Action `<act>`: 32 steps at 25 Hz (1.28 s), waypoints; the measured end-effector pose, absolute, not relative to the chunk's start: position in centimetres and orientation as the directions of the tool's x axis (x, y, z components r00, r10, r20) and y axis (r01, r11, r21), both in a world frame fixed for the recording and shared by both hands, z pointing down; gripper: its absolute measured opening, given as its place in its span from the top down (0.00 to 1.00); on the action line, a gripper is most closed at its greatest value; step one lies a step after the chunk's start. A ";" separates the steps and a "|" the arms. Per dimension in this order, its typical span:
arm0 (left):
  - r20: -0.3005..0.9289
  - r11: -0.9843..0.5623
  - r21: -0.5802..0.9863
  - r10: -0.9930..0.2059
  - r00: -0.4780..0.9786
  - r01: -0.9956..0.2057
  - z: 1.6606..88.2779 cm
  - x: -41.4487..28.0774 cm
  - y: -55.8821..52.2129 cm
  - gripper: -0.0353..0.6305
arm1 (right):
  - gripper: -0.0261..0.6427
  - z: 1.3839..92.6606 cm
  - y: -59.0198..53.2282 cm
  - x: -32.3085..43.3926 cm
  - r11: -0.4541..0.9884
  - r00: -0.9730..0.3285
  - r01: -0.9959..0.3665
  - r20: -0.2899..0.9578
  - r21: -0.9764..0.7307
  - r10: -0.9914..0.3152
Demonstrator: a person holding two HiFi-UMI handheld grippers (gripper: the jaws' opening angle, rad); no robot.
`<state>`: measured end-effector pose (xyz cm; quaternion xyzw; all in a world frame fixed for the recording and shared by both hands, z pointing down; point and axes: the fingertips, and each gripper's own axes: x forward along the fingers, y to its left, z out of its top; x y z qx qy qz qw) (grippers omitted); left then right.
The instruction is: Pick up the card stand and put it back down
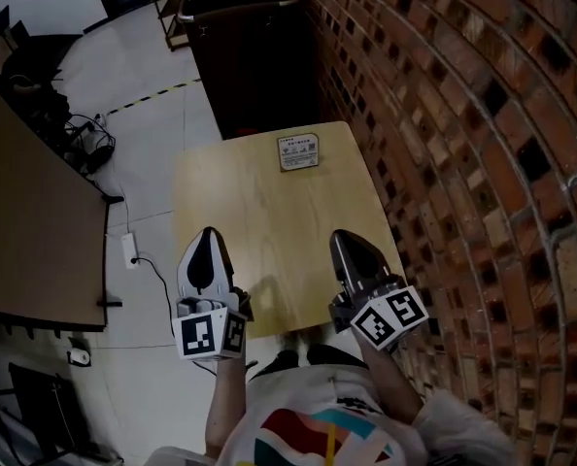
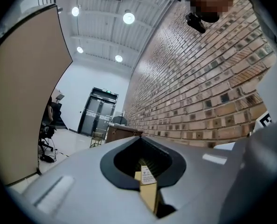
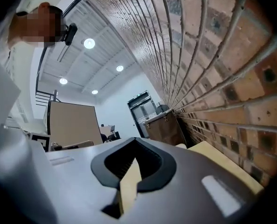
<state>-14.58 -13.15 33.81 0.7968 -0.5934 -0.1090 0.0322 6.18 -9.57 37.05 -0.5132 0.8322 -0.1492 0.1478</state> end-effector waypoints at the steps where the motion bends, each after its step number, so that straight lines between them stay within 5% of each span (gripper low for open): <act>1: -0.138 -0.292 0.182 -0.953 0.270 -0.939 33.8 -14.4 -13.7 0.94 | 0.96 37.2 -10.2 6.3 0.430 -0.433 -0.812 -0.088 -0.396 -0.897; 9: -0.144 -0.286 0.192 -0.954 0.262 -0.939 34.1 -13.1 -17.2 0.94 | 0.96 37.0 -16.8 7.2 0.436 -0.431 -0.851 -0.085 -0.292 -0.898; 11: -0.129 -0.288 0.193 -0.955 0.267 -0.938 34.7 -12.9 -17.7 0.94 | 0.75 37.5 -20.6 7.2 0.401 -0.401 -0.884 -0.053 -0.238 -0.915; 13: -0.101 -0.291 0.196 -0.956 0.276 -0.937 35.9 -12.9 -17.9 0.94 | 0.41 38.8 -25.6 7.2 0.335 -0.340 -0.927 0.001 -0.171 -0.940; 16: -0.047 -0.262 0.203 -0.965 0.258 -0.943 37.7 -13.6 -17.9 0.94 | 0.21 43.1 -32.9 6.1 0.283 -0.292 -0.956 0.147 -0.079 -0.945; 22: 0.032 -0.183 0.174 -0.981 0.191 -0.968 39.8 -16.8 -19.0 0.94 | 0.10 52.3 -42.1 4.4 0.212 -0.195 -0.977 0.391 0.000 -0.899; 32: 0.092 -0.131 0.186 -0.984 0.150 -0.974 42.3 -18.5 -20.8 0.94 | 0.10 57.2 -44.6 7.1 0.099 -0.114 -0.993 0.462 -0.057 -0.879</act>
